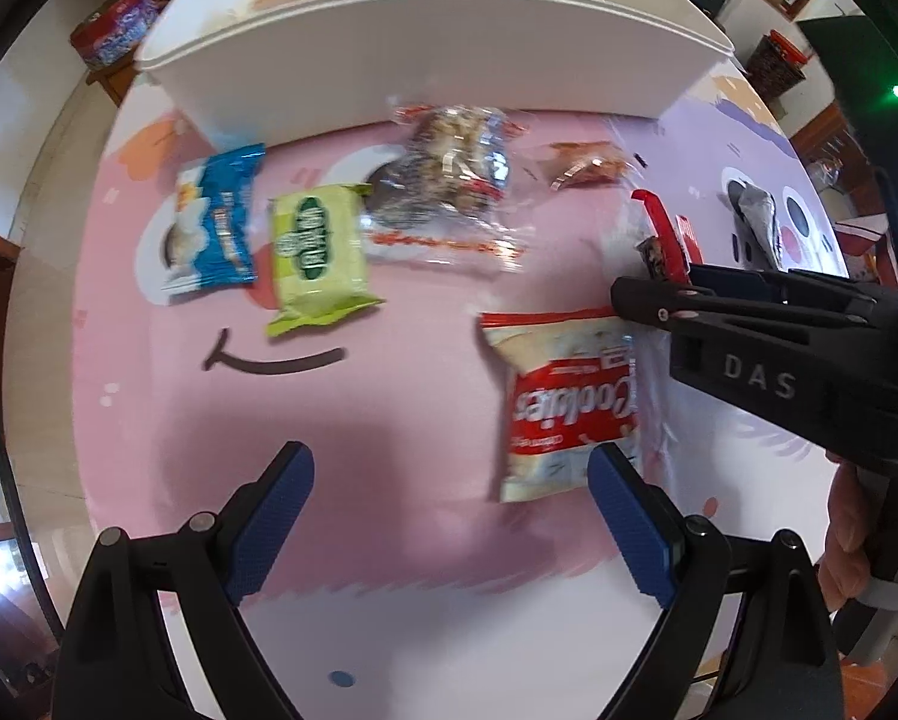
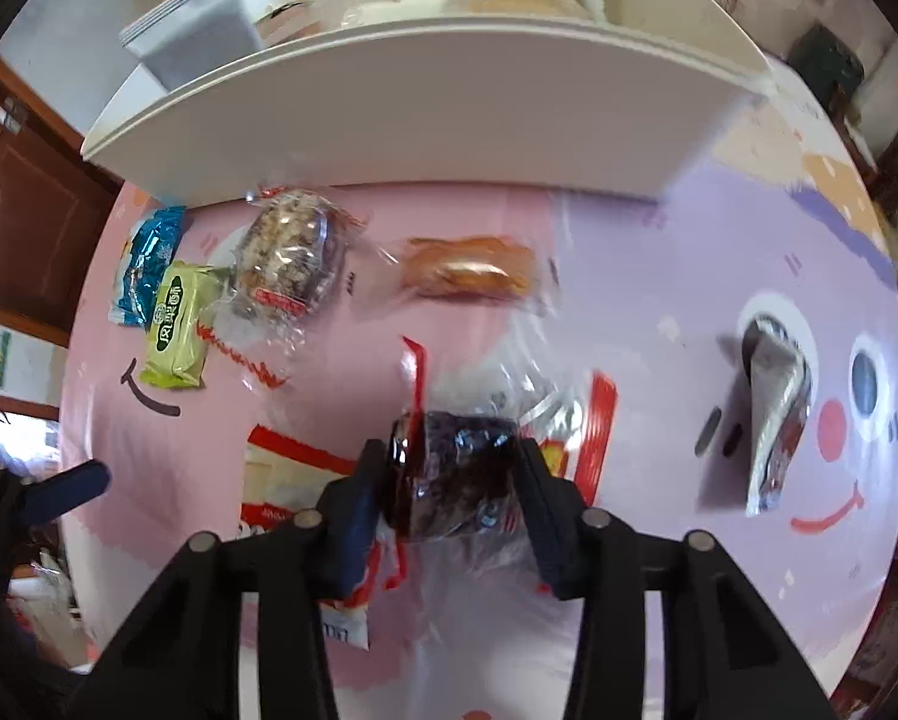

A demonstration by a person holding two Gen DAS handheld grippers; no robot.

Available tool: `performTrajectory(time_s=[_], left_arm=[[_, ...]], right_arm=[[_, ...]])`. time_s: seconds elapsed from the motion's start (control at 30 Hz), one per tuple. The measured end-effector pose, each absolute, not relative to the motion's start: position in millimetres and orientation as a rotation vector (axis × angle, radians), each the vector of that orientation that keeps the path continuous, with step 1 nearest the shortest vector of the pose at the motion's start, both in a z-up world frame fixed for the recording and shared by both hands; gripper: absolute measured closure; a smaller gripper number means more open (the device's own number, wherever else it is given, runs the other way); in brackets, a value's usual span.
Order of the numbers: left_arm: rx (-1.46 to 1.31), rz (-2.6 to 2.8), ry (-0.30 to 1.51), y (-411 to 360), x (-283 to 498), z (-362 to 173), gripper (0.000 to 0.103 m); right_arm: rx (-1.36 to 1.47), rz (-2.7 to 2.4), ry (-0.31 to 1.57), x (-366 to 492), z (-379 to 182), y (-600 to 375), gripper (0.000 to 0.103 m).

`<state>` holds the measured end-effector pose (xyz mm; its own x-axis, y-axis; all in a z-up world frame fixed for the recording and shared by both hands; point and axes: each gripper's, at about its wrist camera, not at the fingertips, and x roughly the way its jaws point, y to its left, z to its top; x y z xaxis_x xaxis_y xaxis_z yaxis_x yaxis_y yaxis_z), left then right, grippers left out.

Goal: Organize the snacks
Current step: 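Grasp the red Cookies packet with the left gripper while the right grasps a dark nut bag, then lift both held packets and carry them over the white tray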

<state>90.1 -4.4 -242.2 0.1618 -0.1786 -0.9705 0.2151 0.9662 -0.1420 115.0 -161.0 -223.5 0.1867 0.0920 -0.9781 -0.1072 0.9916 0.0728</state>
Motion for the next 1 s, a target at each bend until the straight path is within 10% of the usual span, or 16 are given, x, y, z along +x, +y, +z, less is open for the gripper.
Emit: performTrajectory(time_s=[0.47, 0.63, 1.0], left_arm=[[0.109, -0.28, 1.419, -64, 95, -271, 0.013], [0.19, -0.299, 1.351, -80, 92, -263, 0.058], [0.096, -0.32, 1.296, -40, 93, -230, 0.059]], right_arm=[[0.127, 0.07, 1.388, 104, -216, -209, 0.063], [0.14, 0.062, 1.39, 103, -213, -223, 0.063], [0.128, 0.119, 1.366, 97, -198, -203, 0.063]])
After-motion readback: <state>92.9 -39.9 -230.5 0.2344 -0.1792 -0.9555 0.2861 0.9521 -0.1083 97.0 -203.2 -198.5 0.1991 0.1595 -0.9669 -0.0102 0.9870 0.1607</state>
